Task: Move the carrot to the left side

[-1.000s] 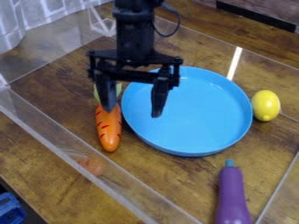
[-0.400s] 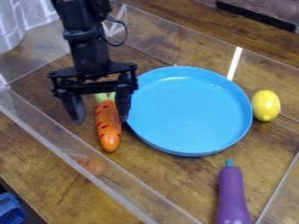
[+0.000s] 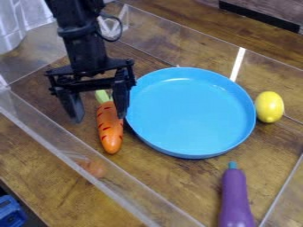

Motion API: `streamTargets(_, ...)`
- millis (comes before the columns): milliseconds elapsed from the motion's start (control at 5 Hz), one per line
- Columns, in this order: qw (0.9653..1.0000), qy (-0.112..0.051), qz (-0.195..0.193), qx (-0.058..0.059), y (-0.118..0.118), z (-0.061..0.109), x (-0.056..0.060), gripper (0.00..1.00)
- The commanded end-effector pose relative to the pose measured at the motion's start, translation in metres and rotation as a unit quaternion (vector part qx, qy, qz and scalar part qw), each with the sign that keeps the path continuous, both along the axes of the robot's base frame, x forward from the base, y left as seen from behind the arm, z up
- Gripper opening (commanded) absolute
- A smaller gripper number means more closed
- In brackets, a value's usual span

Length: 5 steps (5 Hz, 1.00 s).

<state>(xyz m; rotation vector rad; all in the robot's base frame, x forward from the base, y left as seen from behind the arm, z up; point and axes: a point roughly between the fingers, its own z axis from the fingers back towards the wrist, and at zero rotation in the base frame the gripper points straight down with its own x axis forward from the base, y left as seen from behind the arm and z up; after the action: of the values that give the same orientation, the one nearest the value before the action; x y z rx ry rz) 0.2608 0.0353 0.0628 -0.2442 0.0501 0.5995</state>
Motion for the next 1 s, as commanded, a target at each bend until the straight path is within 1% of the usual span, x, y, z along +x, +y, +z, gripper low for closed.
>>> streamTargets(0,0.9989,-0.039,-0.023,0.010,0.005,0.012,0.008,1.00)
streamTargets(200,0.9986,-0.042,-0.031,0.008,0.010,0.008,0.008,1.00)
streamTargets(600,0.9985,-0.045,-0.029,0.008,0.015,0.027,0.007,1.00)
streamTargets(800,0.9982,-0.050,-0.032,0.006,0.016,0.035,0.005,1.00)
